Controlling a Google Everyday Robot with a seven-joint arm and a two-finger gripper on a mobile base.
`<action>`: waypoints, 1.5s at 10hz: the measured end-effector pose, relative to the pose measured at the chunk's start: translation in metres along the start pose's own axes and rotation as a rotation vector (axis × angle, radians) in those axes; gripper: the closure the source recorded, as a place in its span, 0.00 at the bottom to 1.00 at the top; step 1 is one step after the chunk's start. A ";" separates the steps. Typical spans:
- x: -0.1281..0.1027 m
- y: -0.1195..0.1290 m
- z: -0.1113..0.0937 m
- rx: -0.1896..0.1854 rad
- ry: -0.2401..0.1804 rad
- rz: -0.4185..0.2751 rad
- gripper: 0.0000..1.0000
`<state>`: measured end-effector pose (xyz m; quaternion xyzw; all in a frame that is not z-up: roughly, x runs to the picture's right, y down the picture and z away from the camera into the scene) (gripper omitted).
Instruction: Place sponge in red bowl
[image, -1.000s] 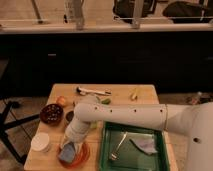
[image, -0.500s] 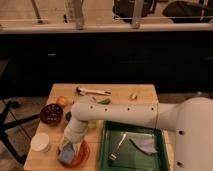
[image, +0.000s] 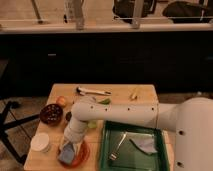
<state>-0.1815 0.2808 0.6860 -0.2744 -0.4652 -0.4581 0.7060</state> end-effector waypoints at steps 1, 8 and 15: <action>0.000 0.000 0.000 0.000 0.000 0.000 0.98; 0.000 0.001 0.000 0.001 0.001 0.002 0.79; 0.000 0.001 0.000 0.001 0.000 0.002 0.20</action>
